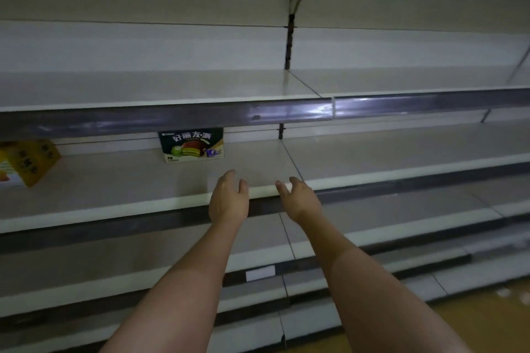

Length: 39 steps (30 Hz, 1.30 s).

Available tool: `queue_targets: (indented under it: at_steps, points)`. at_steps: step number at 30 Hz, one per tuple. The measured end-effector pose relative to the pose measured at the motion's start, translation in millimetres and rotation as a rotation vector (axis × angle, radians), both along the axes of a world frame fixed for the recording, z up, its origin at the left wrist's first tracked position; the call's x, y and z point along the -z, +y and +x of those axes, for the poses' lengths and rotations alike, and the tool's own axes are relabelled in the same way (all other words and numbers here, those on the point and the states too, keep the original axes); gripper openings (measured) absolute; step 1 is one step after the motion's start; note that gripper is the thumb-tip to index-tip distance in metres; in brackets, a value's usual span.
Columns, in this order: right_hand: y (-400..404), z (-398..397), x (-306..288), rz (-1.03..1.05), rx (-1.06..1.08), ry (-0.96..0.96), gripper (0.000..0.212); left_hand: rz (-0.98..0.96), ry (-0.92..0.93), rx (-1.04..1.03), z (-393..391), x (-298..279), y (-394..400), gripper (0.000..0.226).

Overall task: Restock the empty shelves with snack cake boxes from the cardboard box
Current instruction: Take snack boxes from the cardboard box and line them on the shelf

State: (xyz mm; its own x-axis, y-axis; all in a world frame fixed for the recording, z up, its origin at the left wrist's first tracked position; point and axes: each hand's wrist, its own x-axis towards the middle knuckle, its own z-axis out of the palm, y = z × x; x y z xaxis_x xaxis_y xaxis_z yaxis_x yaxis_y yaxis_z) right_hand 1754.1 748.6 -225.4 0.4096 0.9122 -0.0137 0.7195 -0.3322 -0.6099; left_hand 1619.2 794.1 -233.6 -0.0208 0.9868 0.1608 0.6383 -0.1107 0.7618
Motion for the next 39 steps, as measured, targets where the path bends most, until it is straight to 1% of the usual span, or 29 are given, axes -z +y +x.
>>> queue_targets:
  at_steps: [4, 9, 12, 16, 18, 20, 23, 27, 29, 33, 36, 39]
  points:
    - [-44, 6, 7, 0.005, 0.092, 0.012, 0.061, 0.038, -0.020, 0.085, 10, 3, -35, 0.044]
    - [-114, 7, 24, -0.014, 0.175, 0.050, 0.060, -0.007, 0.005, 0.213, 13, 21, -83, 0.041]
    - [-158, 11, 40, -0.083, 0.262, 0.063, 0.061, -0.084, 0.061, 0.322, 20, 37, -113, 0.039]
    - [-225, 22, 61, -0.138, 0.389, 0.080, 0.063, -0.225, 0.121, 0.504, 39, 64, -153, 0.050]
    - [-259, 31, 69, -0.134, 0.468, 0.125, 0.062, -0.278, 0.134, 0.600, 54, 75, -175, 0.053]
    - [-297, 46, 76, -0.121, 0.564, 0.170, 0.062, -0.305, 0.152, 0.700, 76, 82, -201, 0.053]
    - [-353, 73, 82, -0.128, 0.692, 0.179, 0.059, -0.330, 0.203, 0.795, 113, 84, -240, 0.054]
    - [-434, 110, 86, -0.154, 0.870, 0.196, 0.060, -0.289, 0.215, 0.929, 166, 82, -304, 0.053]
    - [-474, 126, 85, -0.163, 0.954, 0.166, 0.058, -0.287, 0.203, 0.981, 191, 81, -338, 0.053]
    - [-562, 163, 83, -0.159, 1.071, 0.075, 0.049, -0.275, 0.219, 1.089, 242, 78, -416, 0.051]
    - [-625, 188, 80, -0.161, 1.141, 0.100, 0.045, -0.266, 0.259, 1.158, 273, 77, -474, 0.050]
    - [-676, 208, 77, -0.155, 1.209, 0.105, 0.049, -0.306, 0.248, 1.209, 297, 74, -523, 0.052]
